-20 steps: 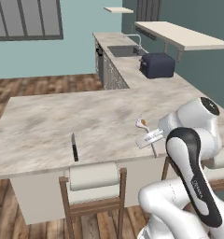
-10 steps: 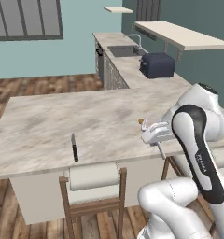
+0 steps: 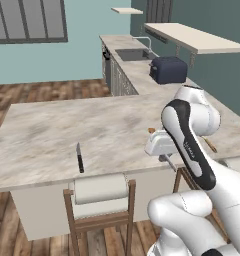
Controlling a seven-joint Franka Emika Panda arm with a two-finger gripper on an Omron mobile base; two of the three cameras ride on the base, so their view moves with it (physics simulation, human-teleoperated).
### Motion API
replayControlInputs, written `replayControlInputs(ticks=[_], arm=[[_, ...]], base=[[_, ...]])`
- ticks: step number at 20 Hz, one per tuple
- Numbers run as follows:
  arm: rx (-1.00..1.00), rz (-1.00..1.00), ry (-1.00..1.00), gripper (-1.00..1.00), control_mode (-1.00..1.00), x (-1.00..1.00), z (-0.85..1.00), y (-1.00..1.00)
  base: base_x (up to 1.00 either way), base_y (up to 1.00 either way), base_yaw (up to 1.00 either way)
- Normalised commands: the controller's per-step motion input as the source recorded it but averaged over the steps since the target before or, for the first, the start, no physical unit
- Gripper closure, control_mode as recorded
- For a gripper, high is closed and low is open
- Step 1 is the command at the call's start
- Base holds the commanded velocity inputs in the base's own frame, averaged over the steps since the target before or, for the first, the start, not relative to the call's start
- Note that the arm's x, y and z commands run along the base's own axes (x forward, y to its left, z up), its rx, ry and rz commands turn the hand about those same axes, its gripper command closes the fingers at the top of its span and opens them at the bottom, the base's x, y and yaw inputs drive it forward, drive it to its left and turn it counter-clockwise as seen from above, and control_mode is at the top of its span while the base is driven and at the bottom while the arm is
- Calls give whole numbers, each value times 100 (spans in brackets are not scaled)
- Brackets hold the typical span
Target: Pick up the metallic utensils from the counter and place them in the open drawer. Make sure not to pick up any wooden utensils.
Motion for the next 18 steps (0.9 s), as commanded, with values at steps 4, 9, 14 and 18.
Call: replayControlInputs(ticks=[4,9,14,18], arm=[[-14,0,0,100,-100,1,-31,-3],[-1,0,0,100,-100,0,0,0],[0,0,0,100,-100,0,0,0],[0,0,0,100,-100,0,0,0]], base=[[0,0,0],[0,0,0],[0,0,0],[0,0,0]])
